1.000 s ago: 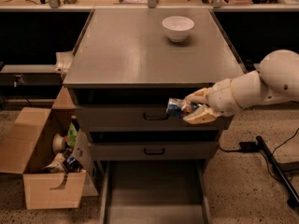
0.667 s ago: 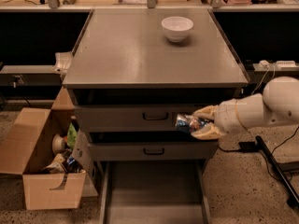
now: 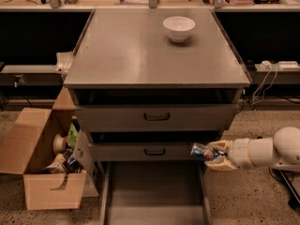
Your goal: Place redbull can into bottom drawer
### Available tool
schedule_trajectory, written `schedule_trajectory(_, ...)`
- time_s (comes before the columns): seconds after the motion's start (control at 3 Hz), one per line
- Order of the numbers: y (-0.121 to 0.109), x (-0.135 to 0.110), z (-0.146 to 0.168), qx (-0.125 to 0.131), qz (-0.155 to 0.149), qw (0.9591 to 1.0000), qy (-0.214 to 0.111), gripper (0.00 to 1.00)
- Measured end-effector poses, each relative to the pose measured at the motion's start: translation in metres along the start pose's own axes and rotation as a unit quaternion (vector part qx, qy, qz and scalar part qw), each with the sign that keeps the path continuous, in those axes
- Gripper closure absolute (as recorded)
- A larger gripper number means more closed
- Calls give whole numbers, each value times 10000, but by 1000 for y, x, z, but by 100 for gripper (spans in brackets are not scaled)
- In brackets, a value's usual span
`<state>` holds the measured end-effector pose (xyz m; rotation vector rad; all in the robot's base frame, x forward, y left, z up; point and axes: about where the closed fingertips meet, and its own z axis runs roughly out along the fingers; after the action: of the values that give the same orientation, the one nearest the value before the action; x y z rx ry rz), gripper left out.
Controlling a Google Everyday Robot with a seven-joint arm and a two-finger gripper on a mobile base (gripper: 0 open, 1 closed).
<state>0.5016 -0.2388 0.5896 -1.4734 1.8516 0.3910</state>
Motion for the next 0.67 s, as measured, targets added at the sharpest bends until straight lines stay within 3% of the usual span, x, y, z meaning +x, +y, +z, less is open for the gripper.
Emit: schedule_trajectory(0.67,7,9,11,-93,116,9999,-75,100)
